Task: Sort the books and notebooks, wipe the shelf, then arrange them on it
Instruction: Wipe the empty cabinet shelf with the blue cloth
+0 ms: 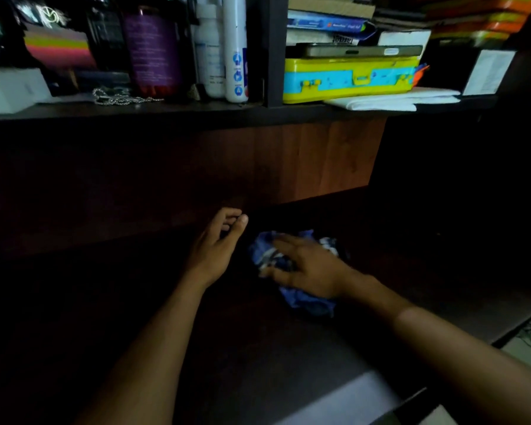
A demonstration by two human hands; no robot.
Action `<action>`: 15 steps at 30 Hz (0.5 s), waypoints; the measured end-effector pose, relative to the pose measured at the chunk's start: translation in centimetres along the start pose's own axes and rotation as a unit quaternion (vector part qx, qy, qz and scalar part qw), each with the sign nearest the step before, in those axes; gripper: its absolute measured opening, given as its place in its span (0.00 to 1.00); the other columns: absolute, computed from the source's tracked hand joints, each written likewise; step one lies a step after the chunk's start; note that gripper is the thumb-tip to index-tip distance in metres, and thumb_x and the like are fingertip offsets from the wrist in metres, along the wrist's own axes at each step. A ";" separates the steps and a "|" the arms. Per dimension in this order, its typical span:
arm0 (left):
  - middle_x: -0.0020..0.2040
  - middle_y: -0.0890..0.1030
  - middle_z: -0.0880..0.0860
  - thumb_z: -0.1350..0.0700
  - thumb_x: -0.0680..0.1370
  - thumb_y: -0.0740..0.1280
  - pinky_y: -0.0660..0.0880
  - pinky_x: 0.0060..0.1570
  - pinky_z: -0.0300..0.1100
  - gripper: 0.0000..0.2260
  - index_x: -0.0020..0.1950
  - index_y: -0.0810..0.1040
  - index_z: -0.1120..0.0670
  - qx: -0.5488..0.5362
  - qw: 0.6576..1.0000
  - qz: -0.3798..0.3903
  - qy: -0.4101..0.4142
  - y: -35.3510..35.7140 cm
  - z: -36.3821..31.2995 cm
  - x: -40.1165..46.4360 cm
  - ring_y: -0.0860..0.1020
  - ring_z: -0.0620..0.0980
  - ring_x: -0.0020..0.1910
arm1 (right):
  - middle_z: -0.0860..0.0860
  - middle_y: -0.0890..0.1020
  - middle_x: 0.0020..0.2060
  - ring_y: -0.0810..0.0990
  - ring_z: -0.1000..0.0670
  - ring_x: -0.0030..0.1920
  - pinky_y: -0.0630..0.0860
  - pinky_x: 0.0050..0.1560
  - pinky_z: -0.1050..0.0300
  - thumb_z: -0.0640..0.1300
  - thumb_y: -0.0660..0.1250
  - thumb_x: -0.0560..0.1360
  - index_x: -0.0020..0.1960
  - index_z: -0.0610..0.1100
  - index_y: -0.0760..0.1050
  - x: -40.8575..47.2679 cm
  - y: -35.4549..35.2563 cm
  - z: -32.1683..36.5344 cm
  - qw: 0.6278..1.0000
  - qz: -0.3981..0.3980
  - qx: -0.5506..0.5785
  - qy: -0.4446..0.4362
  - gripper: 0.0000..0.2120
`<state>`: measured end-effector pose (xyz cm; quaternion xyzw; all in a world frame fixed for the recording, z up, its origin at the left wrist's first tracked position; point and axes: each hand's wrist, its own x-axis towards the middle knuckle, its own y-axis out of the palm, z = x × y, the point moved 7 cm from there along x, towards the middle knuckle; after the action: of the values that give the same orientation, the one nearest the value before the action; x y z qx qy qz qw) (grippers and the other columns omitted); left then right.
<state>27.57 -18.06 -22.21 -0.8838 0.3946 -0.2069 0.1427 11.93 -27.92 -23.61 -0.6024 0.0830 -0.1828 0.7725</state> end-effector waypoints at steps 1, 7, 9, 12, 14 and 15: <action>0.56 0.77 0.36 0.39 0.83 0.60 0.72 0.54 0.40 0.12 0.60 0.78 0.42 0.003 1.000 0.006 -0.002 0.1 -0.1 -0.1 0.75 0.38 0.59 | 0.45 0.73 0.72 0.73 0.45 0.72 0.67 0.72 0.50 0.79 0.53 0.73 0.72 0.45 0.73 -0.7 -1.1 -2.4 0.999 -0.028 0.009 0.035 0.45; 0.58 0.78 0.42 0.38 0.82 0.59 0.72 0.50 0.37 0.14 0.60 0.78 0.43 0.015 0.999 0.040 -0.002 1.1 0.5 0.6 0.76 0.40 0.57 | 0.46 0.58 0.81 0.58 0.44 0.80 0.55 0.77 0.41 0.70 0.52 0.79 0.82 0.50 0.56 -0.4 -3.3 -11.3 0.978 -0.016 -0.066 0.200 0.38; 0.60 0.77 0.43 0.36 0.82 0.58 0.73 0.55 0.42 0.16 0.62 0.77 0.43 0.031 0.999 0.039 -0.002 1.5 0.8 1.1 0.76 0.43 0.58 | 0.46 0.54 0.82 0.53 0.44 0.81 0.50 0.78 0.36 0.77 0.44 0.75 0.82 0.54 0.53 1.8 -2.8 -11.5 0.973 0.005 -0.083 0.214 0.43; 0.56 0.77 0.43 0.35 0.83 0.55 0.73 0.60 0.48 0.17 0.63 0.74 0.42 0.069 0.997 0.017 -0.008 1.2 1.4 1.3 0.76 0.47 0.58 | 0.45 0.56 0.81 0.56 0.43 0.80 0.52 0.78 0.40 0.69 0.53 0.80 0.82 0.51 0.54 6.3 -0.5 -6.2 0.983 -0.009 -0.048 0.177 0.37; 0.59 0.77 0.45 0.32 0.82 0.52 0.73 0.62 0.52 0.18 0.63 0.72 0.40 0.095 0.995 0.003 -0.001 0.7 1.3 1.3 0.76 0.50 0.60 | 0.45 0.60 0.80 0.60 0.43 0.79 0.57 0.77 0.42 0.67 0.55 0.79 0.81 0.49 0.57 8.0 1.2 0.5 0.996 -0.013 -0.033 0.083 0.36; 0.61 0.77 0.47 0.32 0.82 0.51 0.74 0.63 0.54 0.18 0.62 0.72 0.39 0.105 0.994 -0.006 0.010 0.5 1.1 1.2 0.76 0.51 0.60 | 0.46 0.61 0.80 0.59 0.44 0.79 0.57 0.77 0.39 0.67 0.55 0.78 0.81 0.49 0.56 7.6 2.0 3.2 0.998 -0.008 -0.028 0.051 0.37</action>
<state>28.53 -19.18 -23.06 -0.8641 0.3669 -0.2567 0.2300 20.36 -27.54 -24.02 -0.6142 0.1220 -0.2173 0.7488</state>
